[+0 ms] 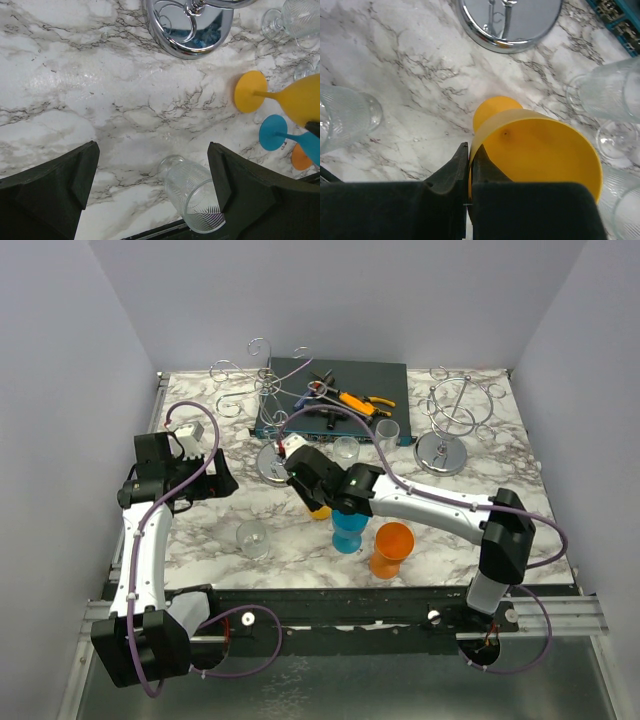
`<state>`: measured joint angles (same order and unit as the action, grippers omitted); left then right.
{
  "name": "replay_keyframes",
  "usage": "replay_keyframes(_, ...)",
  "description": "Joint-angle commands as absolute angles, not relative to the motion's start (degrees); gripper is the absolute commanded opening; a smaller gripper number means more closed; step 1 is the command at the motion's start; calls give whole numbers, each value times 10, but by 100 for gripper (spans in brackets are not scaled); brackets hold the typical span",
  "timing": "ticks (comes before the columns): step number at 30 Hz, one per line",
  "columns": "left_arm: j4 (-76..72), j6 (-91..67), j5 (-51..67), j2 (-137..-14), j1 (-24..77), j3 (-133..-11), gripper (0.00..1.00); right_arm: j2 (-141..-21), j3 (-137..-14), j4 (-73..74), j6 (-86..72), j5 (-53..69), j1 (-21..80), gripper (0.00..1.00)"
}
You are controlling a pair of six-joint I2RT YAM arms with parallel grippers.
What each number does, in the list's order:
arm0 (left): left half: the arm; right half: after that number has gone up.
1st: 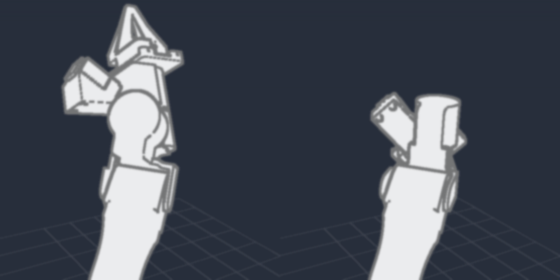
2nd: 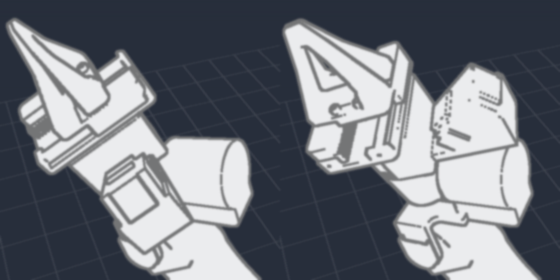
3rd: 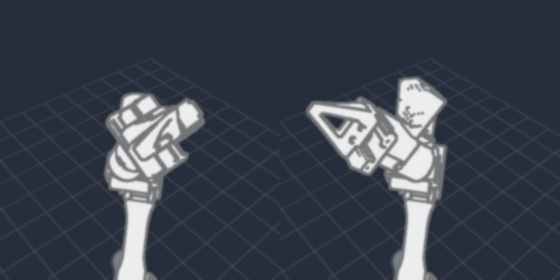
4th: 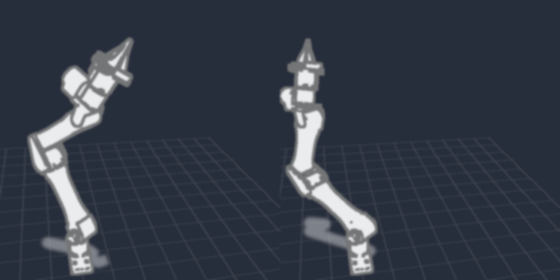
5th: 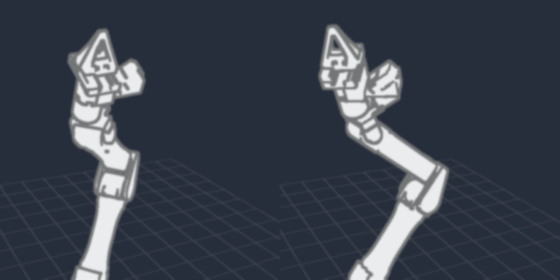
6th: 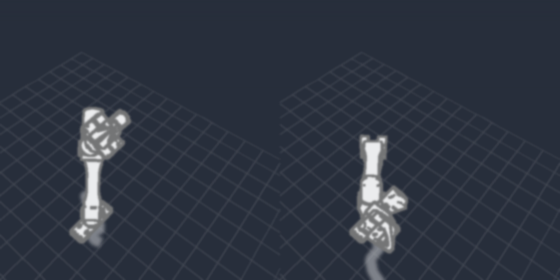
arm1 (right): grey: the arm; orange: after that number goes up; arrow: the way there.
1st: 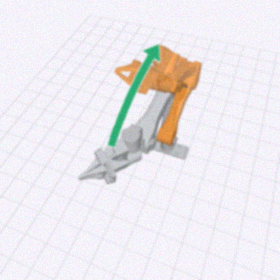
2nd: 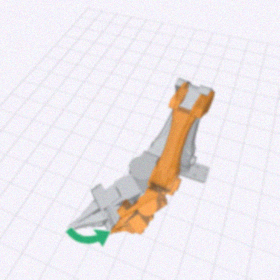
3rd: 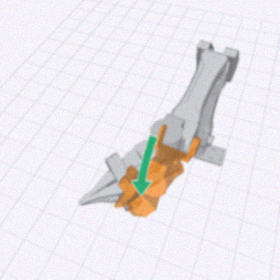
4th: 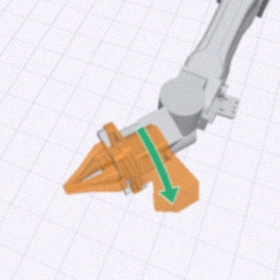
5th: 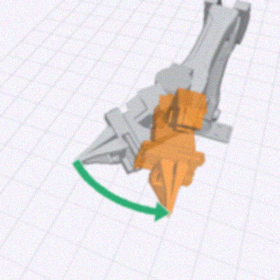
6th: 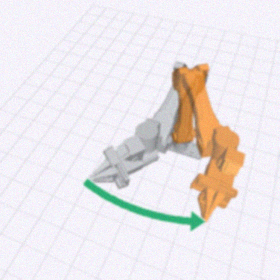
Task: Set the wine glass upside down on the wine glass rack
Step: Move the wine glass to the center of the board.
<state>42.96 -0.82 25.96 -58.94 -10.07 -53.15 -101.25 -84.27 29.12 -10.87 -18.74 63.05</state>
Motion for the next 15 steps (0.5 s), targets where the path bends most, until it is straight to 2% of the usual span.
replay_keyframes(1,432,-3,289,-593,-104,-537,98,-961,-852,357,-90,-204,607,3)
replay_keyframes(13,432,-3,305,-579,-104,-535,99,-952,-800,335,-114,-128,574,15)
replay_keyframes(15,433,-3,304,-575,-104,-535,99,-955,-801,335,-113,-123,568,21)
